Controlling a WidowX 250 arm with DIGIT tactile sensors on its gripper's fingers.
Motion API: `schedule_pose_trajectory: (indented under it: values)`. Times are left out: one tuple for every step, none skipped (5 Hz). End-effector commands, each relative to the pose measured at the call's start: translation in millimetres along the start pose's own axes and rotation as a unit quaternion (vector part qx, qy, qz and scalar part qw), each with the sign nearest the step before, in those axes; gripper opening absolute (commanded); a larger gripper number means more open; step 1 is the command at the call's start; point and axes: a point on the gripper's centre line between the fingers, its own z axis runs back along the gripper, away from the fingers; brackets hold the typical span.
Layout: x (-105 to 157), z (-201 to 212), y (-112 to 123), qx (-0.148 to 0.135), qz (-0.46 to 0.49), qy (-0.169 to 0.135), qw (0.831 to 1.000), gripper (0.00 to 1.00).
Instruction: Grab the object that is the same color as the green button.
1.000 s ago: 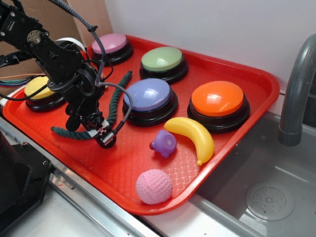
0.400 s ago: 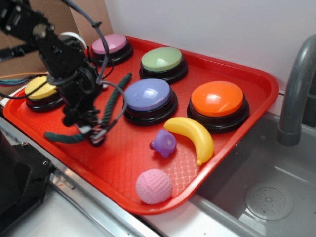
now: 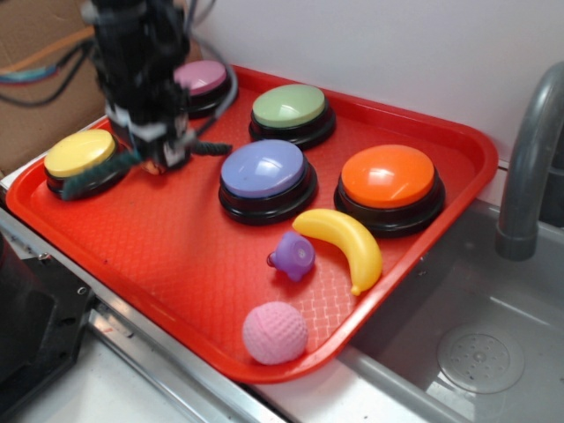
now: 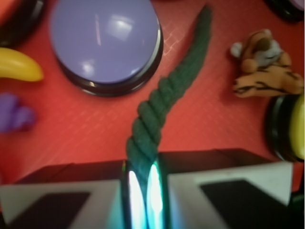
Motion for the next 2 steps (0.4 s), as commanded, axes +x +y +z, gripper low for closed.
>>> schedule_pose_trajectory:
  values:
    - [23.0, 73.6, -19.9, -0.015, -0.010, -0.054, 0.998, 0.00]
    - [25.8, 68.9, -23.4, 0.009, -0.023, -0.014, 1.000, 0.03]
